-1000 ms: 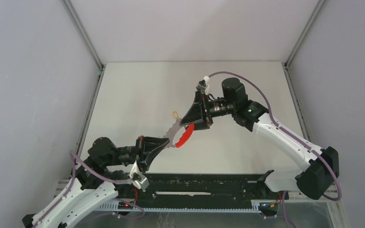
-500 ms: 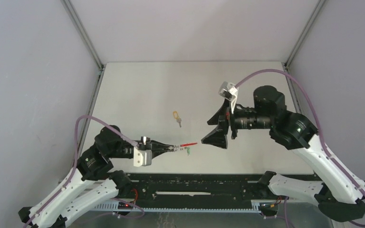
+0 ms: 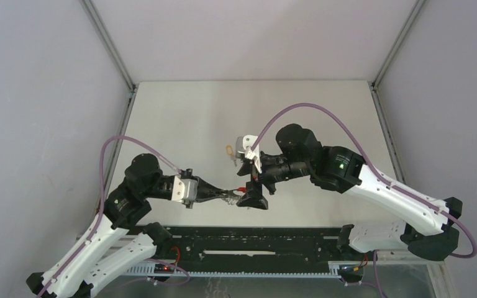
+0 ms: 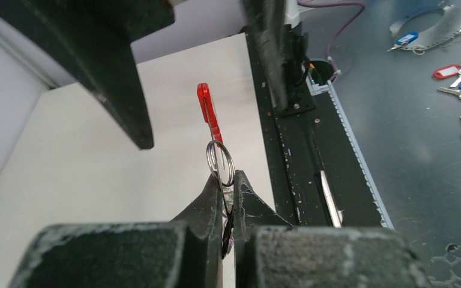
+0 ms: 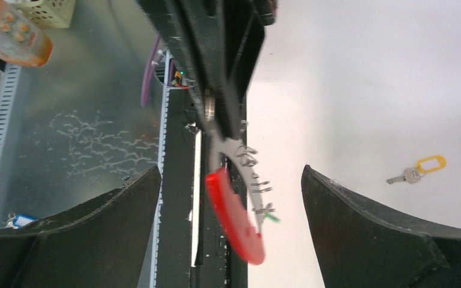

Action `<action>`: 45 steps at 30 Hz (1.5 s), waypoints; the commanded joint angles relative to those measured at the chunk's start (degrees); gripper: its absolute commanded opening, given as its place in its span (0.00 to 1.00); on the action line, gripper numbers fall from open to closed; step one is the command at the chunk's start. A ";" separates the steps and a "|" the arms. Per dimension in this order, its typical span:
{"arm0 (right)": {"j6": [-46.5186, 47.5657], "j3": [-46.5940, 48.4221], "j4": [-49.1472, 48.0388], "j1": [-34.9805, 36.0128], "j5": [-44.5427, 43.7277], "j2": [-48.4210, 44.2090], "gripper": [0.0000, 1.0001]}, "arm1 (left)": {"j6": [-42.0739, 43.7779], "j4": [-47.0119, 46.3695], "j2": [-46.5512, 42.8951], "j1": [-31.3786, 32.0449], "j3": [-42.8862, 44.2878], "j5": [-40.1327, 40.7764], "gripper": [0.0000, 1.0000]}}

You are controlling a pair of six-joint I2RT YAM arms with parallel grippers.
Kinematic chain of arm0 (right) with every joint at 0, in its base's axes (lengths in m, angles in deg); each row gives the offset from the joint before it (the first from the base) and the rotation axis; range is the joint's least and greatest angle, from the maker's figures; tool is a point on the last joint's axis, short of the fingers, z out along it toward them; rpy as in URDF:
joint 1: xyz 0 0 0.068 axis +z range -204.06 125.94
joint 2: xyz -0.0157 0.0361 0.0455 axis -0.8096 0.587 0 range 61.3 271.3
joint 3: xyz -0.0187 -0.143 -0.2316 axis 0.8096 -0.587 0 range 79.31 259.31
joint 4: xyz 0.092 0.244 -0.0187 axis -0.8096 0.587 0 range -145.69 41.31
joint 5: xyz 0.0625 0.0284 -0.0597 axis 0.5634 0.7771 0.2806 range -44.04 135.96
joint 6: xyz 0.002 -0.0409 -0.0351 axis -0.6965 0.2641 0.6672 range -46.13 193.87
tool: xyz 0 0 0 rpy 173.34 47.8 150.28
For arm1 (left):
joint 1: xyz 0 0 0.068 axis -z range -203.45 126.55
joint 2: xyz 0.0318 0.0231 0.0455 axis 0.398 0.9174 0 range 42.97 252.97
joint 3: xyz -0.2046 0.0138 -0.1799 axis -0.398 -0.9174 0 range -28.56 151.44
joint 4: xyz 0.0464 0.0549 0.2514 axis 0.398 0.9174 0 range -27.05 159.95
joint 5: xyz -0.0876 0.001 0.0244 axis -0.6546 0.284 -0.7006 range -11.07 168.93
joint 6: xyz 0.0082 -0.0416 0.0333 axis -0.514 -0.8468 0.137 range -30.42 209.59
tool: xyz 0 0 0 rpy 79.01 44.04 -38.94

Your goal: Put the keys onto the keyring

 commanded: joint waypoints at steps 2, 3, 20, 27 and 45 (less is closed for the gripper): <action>2.54 0.35 -4.90 0.32 -3.30 -0.68 0.88 | 3.75 0.53 -0.39 -0.30 4.08 -5.96 0.00; 2.46 0.33 -5.10 0.24 -2.64 -0.49 0.83 | 4.30 0.89 -0.36 -0.35 4.22 -5.73 0.00; -6.09 -5.32 -9.13 -0.46 -14.95 -2.86 0.00 | 13.68 -6.46 -2.20 -1.78 2.96 11.42 0.68; -14.06 -7.57 -13.41 1.09 -24.45 -2.36 0.00 | 27.71 -20.51 -11.51 -1.11 -8.76 19.23 0.77; -23.82 -7.55 -18.67 6.21 -34.92 0.10 0.00 | 45.27 -23.84 -12.87 6.90 -15.79 25.72 0.61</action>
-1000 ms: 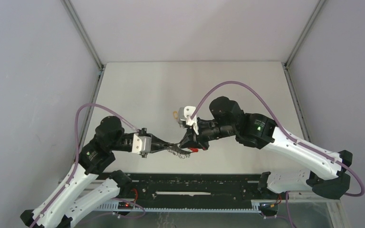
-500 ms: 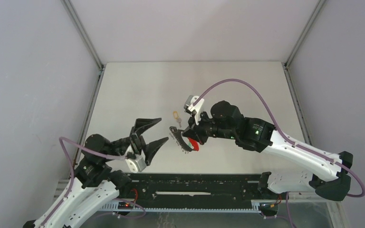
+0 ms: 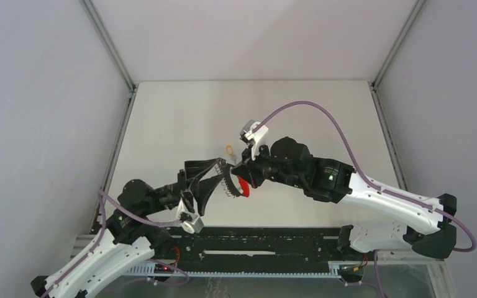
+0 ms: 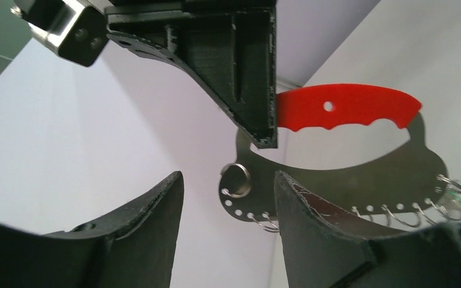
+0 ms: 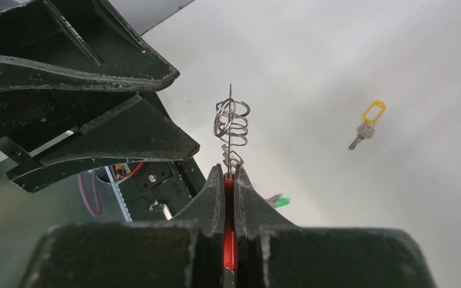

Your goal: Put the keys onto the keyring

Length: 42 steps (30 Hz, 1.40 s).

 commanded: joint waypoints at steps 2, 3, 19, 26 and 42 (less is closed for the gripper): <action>-2.93 0.70 -4.09 1.31 -2.06 1.00 0.00 | 2.08 -4.59 1.59 1.23 0.01 3.36 0.54; -2.95 0.74 -4.20 1.38 -2.10 1.01 0.00 | 2.03 -4.29 1.87 1.37 0.12 3.62 0.50; -1.82 0.75 -3.31 3.04 -1.98 0.46 0.00 | 5.52 3.20 6.18 1.59 4.68 8.79 0.31; -1.85 0.93 -2.98 3.85 -1.53 0.99 0.00 | 5.54 1.43 6.10 2.20 4.16 9.91 0.25; -1.37 2.07 -0.60 4.76 -3.88 1.05 0.00 | 1.86 -1.66 4.27 2.42 3.62 10.38 0.00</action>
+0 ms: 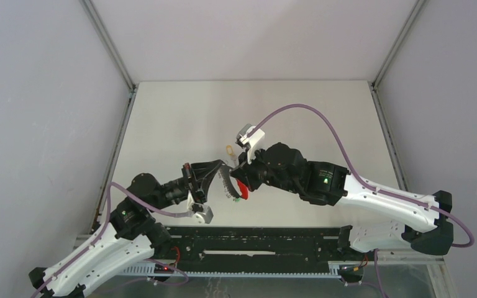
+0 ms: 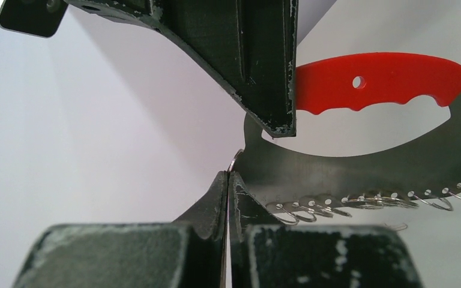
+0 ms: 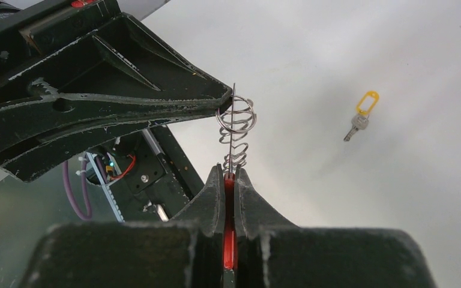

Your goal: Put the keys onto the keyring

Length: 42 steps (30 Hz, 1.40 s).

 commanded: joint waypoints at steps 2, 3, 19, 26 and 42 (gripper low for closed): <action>0.13 2.05 -1.32 1.66 1.45 -0.71 0.00 | -1.03 -4.19 -1.52 0.09 0.20 -0.49 0.00; 0.19 2.01 -1.33 1.66 1.33 -0.80 0.00 | -0.72 -4.08 -1.75 0.09 -0.10 -0.97 0.00; 2.90 1.43 -1.49 3.51 -5.96 -2.21 0.00 | -30.50 1.08 3.16 0.10 7.84 3.55 0.00; 6.00 -0.10 -4.13 6.30 -10.89 -2.74 0.00 | -44.48 4.38 4.95 0.13 10.20 5.00 0.00; 6.85 -0.57 -11.34 9.07 -10.82 -4.27 0.21 | -55.37 -8.43 4.73 -1.25 6.13 11.15 0.00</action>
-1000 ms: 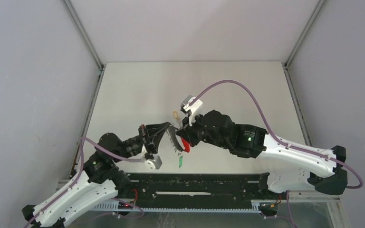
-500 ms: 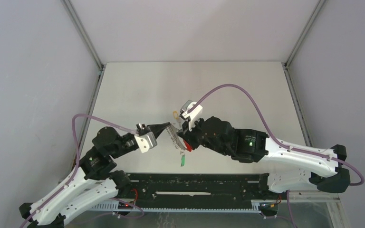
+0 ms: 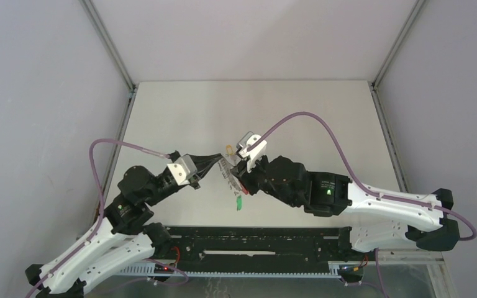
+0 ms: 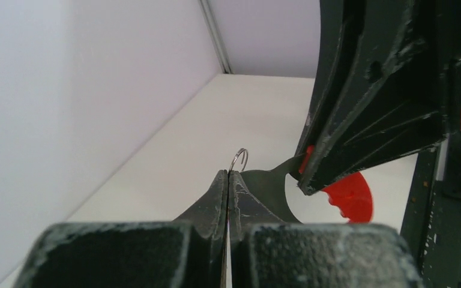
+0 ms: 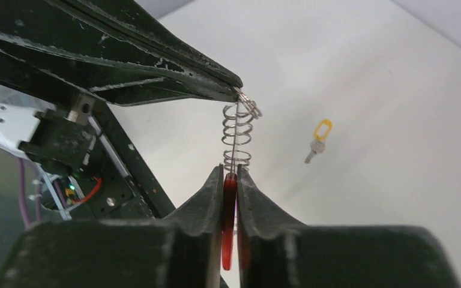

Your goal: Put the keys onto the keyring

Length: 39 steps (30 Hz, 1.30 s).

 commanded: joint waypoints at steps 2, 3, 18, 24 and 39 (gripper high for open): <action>-0.77 0.76 -6.86 1.68 4.46 -3.26 0.29 | -1.47 -8.78 -0.14 -2.32 -1.99 0.79 0.00; -0.89 0.76 -6.77 1.68 5.24 -3.55 0.33 | -1.87 -9.04 0.04 -3.14 -1.86 -0.66 0.00; 2.35 0.78 -6.04 -6.10 17.49 -11.71 0.48 | -12.74 -11.75 2.10 -10.79 1.00 -28.58 0.00; 2.78 0.76 -6.74 -11.01 27.75 -10.50 0.47 | -18.56 -12.54 3.26 -11.05 2.95 -31.12 0.00; 1.30 -0.37 -5.87 -14.27 38.22 -10.13 0.43 | -28.85 -18.35 3.89 -12.25 2.96 -31.58 0.00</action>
